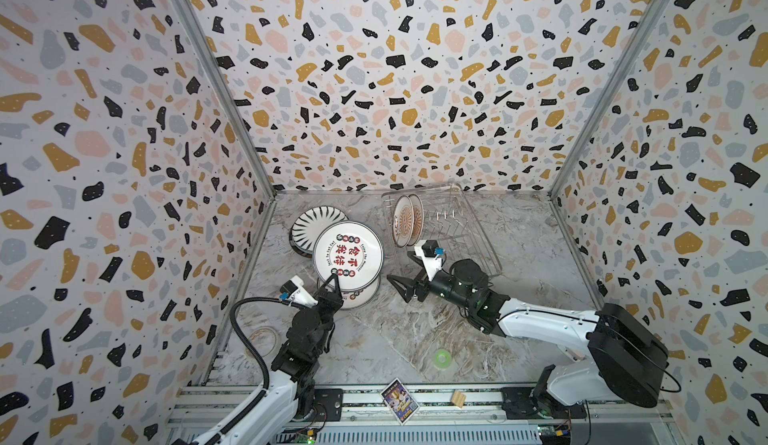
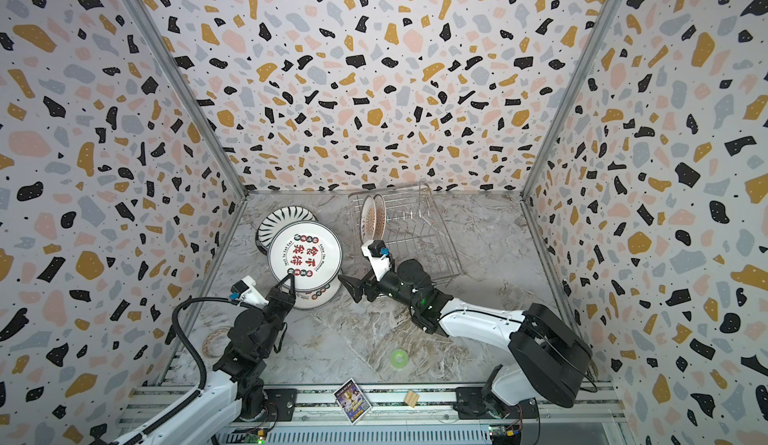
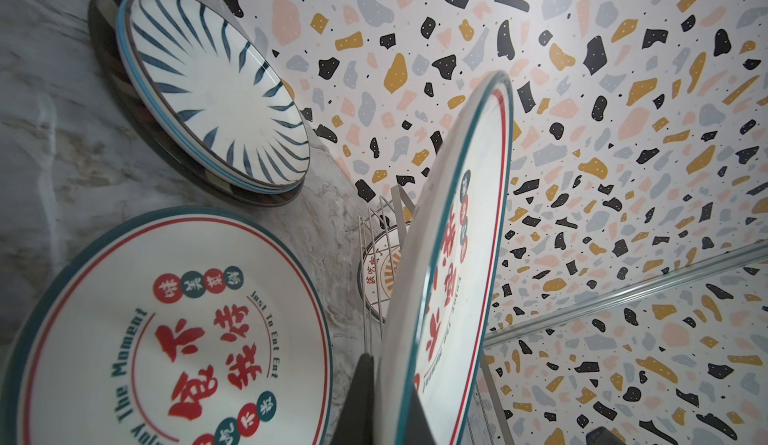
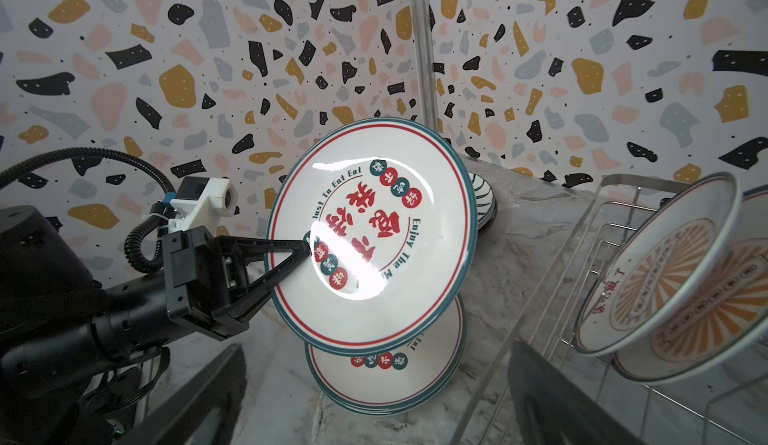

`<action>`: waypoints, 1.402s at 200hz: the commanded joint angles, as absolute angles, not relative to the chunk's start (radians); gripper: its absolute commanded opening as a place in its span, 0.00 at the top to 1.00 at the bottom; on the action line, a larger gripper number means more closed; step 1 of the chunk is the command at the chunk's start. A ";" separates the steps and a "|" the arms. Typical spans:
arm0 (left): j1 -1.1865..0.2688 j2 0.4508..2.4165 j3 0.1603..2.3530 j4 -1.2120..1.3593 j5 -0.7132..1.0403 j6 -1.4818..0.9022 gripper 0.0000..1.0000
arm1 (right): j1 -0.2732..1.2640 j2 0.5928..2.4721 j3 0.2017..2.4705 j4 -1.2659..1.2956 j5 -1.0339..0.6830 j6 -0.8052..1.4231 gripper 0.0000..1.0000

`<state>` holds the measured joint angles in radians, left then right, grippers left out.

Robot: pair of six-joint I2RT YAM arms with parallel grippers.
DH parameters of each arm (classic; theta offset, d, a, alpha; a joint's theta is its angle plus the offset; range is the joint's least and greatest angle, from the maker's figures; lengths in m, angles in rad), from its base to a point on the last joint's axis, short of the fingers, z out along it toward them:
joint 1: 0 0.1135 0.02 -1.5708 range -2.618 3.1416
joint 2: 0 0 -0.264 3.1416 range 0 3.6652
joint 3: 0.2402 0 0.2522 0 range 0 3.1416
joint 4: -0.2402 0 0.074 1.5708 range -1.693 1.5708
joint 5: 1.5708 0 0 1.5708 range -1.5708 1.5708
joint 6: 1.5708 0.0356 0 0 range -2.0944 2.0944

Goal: Unload the plates from the dish rack
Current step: 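Carry the red-lettered plate toward the stack with the left gripper while the right releases, then lower the red-lettered plate flat onto the plate stack with the left gripper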

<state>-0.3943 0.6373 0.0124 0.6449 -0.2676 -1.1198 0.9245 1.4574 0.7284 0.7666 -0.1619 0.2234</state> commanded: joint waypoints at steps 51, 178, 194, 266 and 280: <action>-0.390 0.626 -0.006 0.660 -0.280 -1.311 1.00 | 0.967 1.564 0.824 0.776 -0.179 0.169 0.01; -0.390 0.689 0.048 0.413 -0.299 -1.505 1.00 | 0.988 1.655 0.850 0.807 -0.182 0.178 0.01; -0.390 0.692 0.046 0.402 -0.309 -1.521 1.00 | 0.990 1.654 0.845 0.808 -0.172 0.180 0.01; -0.390 0.758 0.048 0.432 -0.338 -1.543 1.00 | 0.991 1.660 0.844 0.807 -0.160 0.179 0.01; -0.389 0.773 0.050 0.443 -0.337 -1.540 1.00 | 0.991 1.659 0.842 0.808 -0.154 0.178 0.01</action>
